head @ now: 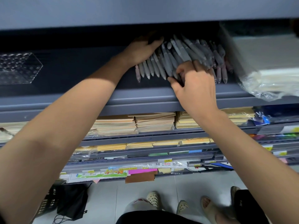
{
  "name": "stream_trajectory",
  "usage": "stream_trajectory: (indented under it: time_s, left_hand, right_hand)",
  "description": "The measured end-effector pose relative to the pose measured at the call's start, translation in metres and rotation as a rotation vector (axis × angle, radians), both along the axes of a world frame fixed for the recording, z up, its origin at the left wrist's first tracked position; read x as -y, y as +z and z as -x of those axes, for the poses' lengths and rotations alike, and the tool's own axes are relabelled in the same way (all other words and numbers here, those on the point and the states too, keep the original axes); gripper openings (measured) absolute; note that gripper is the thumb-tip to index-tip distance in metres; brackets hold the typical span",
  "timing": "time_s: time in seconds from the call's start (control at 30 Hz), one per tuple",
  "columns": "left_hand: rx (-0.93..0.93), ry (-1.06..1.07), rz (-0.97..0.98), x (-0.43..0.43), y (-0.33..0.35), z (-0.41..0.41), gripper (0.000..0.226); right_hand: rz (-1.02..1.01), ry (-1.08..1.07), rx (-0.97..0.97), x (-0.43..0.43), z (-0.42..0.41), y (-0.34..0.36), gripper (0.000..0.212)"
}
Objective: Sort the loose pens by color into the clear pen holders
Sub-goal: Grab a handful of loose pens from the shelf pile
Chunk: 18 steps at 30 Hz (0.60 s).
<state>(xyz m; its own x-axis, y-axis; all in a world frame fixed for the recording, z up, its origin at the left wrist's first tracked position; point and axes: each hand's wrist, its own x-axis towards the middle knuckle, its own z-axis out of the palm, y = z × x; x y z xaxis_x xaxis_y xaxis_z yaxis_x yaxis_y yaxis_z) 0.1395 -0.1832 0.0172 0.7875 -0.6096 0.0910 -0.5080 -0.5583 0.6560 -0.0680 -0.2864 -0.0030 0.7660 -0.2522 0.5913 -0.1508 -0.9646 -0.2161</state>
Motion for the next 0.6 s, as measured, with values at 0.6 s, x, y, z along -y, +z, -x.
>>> stream_trajectory:
  time_s: [0.6]
  left_hand:
    - [-0.155, -0.077, -0.049, 0.012, 0.012, -0.012, 0.065]
  right_hand:
    - [-0.180, 0.131, -0.145, 0.011, 0.007, 0.004, 0.041]
